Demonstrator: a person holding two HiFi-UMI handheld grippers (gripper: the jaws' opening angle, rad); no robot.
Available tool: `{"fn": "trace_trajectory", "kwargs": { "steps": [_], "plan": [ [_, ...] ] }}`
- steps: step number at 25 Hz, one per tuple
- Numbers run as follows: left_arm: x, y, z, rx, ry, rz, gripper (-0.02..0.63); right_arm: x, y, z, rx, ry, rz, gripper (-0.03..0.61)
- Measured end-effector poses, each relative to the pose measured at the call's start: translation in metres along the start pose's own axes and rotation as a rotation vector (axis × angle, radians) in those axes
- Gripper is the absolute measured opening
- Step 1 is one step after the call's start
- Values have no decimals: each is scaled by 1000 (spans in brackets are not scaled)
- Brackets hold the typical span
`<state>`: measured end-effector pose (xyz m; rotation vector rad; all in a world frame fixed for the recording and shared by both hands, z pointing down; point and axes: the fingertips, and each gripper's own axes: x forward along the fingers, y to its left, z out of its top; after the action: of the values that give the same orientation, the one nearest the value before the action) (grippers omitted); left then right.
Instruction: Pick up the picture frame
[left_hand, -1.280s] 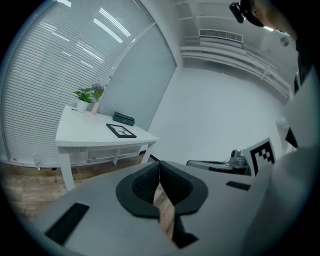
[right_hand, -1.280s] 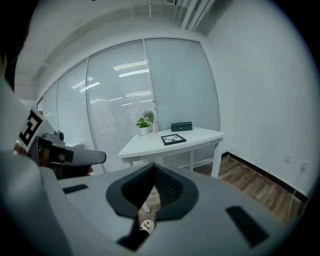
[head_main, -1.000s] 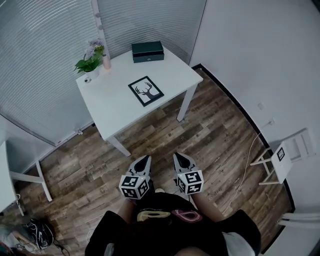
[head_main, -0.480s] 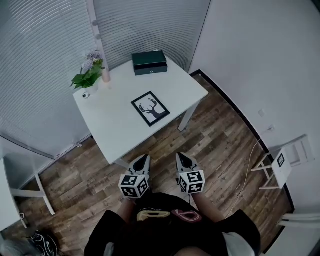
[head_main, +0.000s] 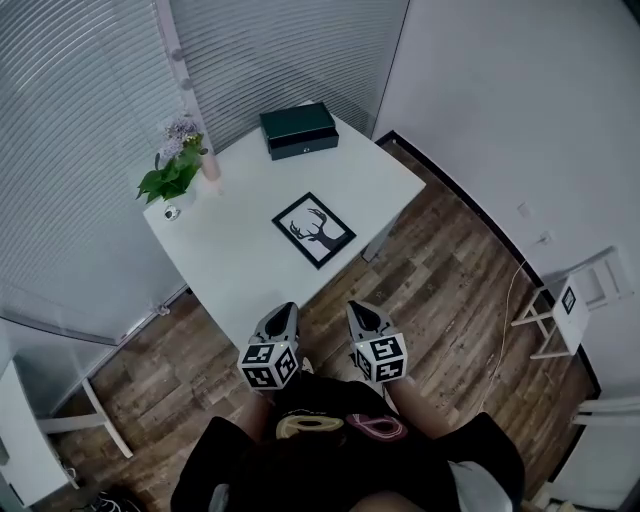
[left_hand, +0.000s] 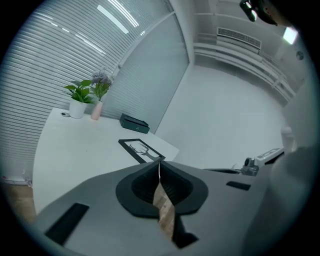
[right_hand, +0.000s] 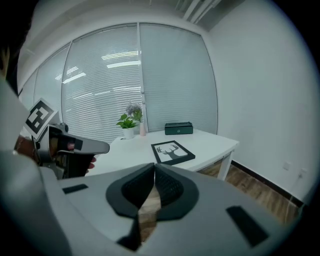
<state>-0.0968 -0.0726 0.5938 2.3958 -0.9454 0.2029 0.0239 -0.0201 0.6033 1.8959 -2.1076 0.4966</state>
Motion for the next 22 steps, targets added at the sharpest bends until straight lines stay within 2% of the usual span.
{"fn": "trace_trajectory", "kwargs": {
  "steps": [8, 14, 22],
  "plan": [
    [16, 12, 4, -42, 59, -52, 18, 13, -6, 6, 26, 18, -75, 12],
    [27, 21, 0, -57, 91, -6, 19, 19, -16, 6, 24, 38, -92, 12],
    [54, 33, 6, -93, 88, 72, 18, 54, -47, 20, 5, 54, -57, 12]
  ]
}}
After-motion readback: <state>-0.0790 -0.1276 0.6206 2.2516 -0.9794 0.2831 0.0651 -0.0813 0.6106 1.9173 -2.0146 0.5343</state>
